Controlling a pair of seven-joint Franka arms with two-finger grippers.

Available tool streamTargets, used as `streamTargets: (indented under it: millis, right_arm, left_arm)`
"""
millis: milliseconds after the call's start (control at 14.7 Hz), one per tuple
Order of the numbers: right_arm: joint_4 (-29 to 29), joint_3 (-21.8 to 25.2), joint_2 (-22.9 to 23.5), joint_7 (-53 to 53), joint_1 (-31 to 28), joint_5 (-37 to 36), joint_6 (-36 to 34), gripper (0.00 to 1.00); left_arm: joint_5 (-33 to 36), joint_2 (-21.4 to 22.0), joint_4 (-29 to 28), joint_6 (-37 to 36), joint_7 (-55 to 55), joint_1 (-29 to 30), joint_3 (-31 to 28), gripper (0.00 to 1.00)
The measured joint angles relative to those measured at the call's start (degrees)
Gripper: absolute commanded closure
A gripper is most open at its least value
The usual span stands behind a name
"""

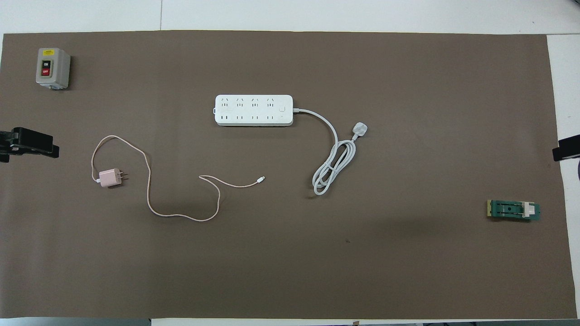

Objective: Unplug charger and place it aside

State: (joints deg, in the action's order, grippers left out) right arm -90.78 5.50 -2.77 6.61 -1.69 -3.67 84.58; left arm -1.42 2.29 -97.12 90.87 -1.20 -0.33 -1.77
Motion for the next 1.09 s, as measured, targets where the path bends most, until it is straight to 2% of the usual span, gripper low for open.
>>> streamTargets:
  millis: [1089]
  right_arm:
    - [-0.02,-0.49,-0.27,-0.07,0.02,0.14,0.00,0.00]
  left_arm:
    - [0.05,0.01,0.02,-0.85,-3.34,-0.01,-0.07,0.00]
